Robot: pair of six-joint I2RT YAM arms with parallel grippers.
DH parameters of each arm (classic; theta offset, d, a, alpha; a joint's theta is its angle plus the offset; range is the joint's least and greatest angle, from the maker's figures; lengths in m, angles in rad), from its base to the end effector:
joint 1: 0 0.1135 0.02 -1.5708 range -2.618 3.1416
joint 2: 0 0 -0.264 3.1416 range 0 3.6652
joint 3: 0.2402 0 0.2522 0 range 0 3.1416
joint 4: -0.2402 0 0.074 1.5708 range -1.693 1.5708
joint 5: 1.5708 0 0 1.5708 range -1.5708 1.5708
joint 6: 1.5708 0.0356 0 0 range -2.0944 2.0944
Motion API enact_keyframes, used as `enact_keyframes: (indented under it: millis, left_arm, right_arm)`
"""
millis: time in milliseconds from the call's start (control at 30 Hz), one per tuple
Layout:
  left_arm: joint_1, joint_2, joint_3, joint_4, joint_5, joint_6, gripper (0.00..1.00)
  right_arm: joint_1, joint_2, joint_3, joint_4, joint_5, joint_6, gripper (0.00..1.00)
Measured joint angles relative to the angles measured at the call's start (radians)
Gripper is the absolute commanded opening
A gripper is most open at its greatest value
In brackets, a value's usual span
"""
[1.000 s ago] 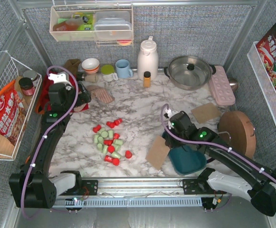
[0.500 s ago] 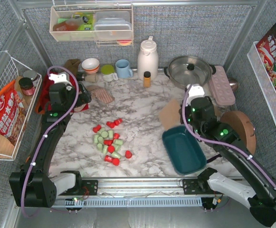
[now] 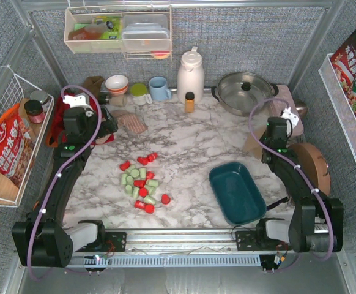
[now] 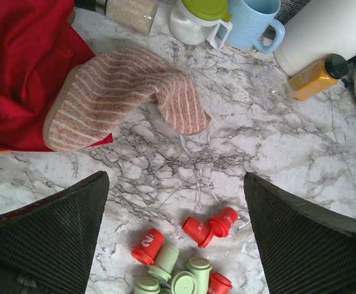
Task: Mix the coffee capsules in the storage basket
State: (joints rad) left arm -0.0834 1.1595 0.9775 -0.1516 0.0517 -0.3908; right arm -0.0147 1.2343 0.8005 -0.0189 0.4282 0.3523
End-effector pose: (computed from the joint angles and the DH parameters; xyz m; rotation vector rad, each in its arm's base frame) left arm 0.2686 -0.0243 0.3343 -0.2591 1.9036 -0.3694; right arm 0.2757 -0.0188 0.2676 0.6224 1.8863 -0.2150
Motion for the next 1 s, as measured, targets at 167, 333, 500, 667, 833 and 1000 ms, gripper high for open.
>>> enact_keyframes:
  millis: [167,333,500,667,833,1000]
  left_arm:
    - [0.0,0.004,0.0,0.0,0.004,-0.006,0.99]
    - [0.0,0.005,0.0,0.0,0.011,-0.01,0.99]
    - [0.0,0.005,0.0,0.0,0.011,-0.01,0.99]
    - [0.0,0.005,0.0,0.0,0.011,-0.01,0.99]
    - [0.0,0.004,0.0,0.0,0.011,-0.01,0.99]
    - [0.0,-0.001,0.0,0.0,0.013,-0.01,0.99]
  right_arm:
    - [-0.065,0.05,-0.066,0.152,-0.13,0.093,0.29]
    - [-0.115,0.109,-0.025,0.167,-0.183,0.147,0.88]
    - [-0.127,0.082,0.064,-0.012,-0.192,0.161,0.97]
    - [-0.108,-0.027,0.09,-0.193,-0.227,0.08,0.88]
    - [-0.067,-0.156,0.05,-0.331,-0.335,0.006,0.79]
    - [-0.048,-0.262,-0.067,-0.442,-0.439,0.005,0.75]
